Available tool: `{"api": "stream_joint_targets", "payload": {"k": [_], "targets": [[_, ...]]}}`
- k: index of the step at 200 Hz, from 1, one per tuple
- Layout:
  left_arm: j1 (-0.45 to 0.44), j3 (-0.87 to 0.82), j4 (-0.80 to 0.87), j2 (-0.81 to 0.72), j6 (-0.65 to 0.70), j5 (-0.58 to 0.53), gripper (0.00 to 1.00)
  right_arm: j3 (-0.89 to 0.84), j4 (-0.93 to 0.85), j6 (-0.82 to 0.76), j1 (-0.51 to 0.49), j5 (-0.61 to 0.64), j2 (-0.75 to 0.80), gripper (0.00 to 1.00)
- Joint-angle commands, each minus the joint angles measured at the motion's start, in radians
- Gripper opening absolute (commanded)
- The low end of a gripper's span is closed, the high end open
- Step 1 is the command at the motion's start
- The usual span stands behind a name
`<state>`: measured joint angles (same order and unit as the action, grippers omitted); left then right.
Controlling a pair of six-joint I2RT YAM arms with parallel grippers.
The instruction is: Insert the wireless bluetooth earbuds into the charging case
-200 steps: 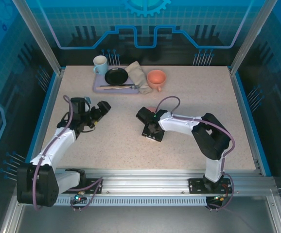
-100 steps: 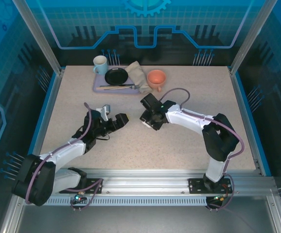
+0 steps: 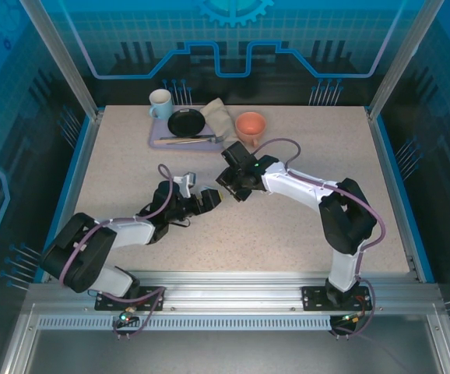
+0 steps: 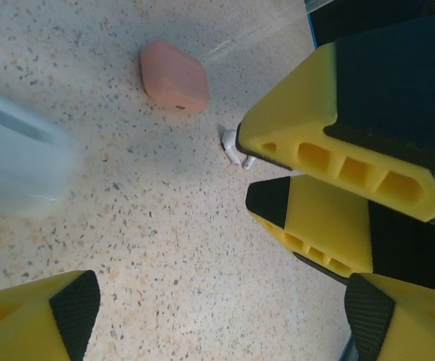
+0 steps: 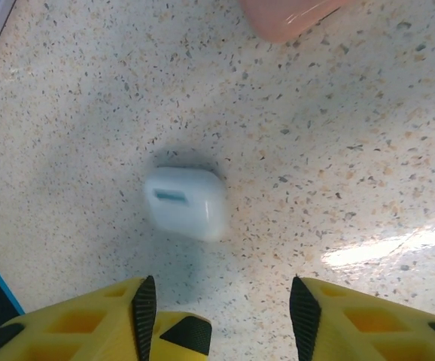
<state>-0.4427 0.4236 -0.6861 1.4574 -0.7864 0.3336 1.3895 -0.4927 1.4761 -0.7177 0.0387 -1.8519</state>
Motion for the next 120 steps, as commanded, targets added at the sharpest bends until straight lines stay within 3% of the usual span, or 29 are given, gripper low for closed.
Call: {"api": "stream_joint_targets", "payload": {"k": [1,29,47,77,97,120], "targets": [[-0.011,0.028,-0.107,0.024,-0.007,-0.032,0.82,0.025,0.022,0.036,0.013,-0.035,-0.013,0.40],[-0.013,0.026,-0.113,0.025,-0.007,-0.059,0.80,0.035,0.003,0.033,0.012,-0.023,-0.015,0.40],[-0.011,0.005,-0.075,-0.046,0.003,-0.119,0.84,0.038,-0.038,0.016,0.013,0.008,-0.015,0.42],[0.013,0.054,0.262,-0.259,0.054,-0.322,0.97,0.029,-0.093,-0.023,0.009,0.075,-0.007,0.51],[0.095,0.138,0.463,-0.326,0.097,-0.370,0.99,0.051,-0.121,-0.072,0.001,0.117,-0.018,0.55],[0.244,0.282,0.642,-0.229,0.116,-0.274,0.99,0.102,-0.168,-0.129,-0.012,0.151,-0.047,0.59]]}}
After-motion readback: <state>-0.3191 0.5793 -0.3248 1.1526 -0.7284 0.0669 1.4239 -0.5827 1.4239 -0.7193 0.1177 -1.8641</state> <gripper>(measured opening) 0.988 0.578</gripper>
